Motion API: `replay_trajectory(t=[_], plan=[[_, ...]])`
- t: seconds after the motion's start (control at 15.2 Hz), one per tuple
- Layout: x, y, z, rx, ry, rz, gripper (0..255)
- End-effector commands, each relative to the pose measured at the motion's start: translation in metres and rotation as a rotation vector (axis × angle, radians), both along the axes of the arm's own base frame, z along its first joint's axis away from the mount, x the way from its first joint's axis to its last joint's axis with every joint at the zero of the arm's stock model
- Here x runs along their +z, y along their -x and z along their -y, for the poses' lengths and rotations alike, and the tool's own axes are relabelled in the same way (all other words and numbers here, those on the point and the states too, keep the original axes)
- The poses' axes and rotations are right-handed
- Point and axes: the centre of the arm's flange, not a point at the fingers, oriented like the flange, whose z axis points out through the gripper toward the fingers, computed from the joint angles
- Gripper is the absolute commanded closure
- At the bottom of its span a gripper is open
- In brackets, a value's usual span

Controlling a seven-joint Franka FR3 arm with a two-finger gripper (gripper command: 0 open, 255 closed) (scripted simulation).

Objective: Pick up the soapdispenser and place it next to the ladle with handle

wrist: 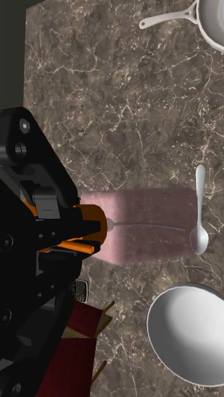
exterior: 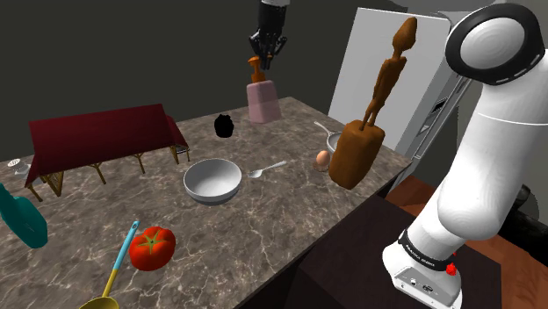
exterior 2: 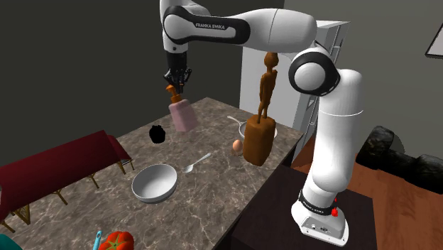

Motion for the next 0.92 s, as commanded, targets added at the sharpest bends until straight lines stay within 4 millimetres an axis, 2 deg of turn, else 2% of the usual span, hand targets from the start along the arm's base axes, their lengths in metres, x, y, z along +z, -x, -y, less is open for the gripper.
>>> replay_trajectory(t=[0.0, 0.79, 0.86], plan=[[0.011, 0.000, 0.000, 0.000, 0.000, 0.000, 255], [0.071, 0.000, 0.000, 0.000, 0.000, 0.000, 255], [0.071, 0.006, -0.012, 0.000, 0.000, 0.000, 255]])
